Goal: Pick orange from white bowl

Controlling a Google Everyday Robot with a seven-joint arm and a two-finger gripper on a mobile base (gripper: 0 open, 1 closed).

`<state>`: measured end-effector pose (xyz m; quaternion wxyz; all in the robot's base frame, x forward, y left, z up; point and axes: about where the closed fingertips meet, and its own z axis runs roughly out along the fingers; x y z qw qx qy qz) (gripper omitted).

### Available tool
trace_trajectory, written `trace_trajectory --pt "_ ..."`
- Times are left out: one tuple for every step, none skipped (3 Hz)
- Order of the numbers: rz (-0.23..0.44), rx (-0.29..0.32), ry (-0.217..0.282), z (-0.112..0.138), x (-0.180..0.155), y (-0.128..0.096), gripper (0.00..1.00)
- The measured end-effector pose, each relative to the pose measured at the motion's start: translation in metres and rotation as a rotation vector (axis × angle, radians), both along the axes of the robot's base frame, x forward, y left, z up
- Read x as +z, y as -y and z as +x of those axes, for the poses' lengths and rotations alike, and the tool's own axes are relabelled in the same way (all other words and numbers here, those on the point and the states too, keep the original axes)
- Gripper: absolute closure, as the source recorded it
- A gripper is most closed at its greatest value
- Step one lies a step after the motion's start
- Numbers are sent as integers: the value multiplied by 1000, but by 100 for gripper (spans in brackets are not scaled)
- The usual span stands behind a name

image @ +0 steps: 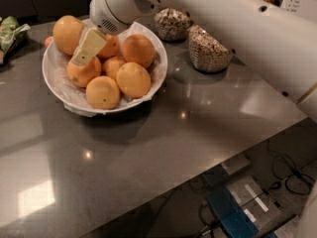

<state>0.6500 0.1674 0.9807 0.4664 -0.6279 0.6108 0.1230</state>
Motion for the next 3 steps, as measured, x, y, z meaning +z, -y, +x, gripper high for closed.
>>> trace_trajectory --pt "14 9 -9 6 -1 -7 0" --pt "29 35 -12 14 -1 -21 0" --pt "34 46 -22 19 -4 -29 0"
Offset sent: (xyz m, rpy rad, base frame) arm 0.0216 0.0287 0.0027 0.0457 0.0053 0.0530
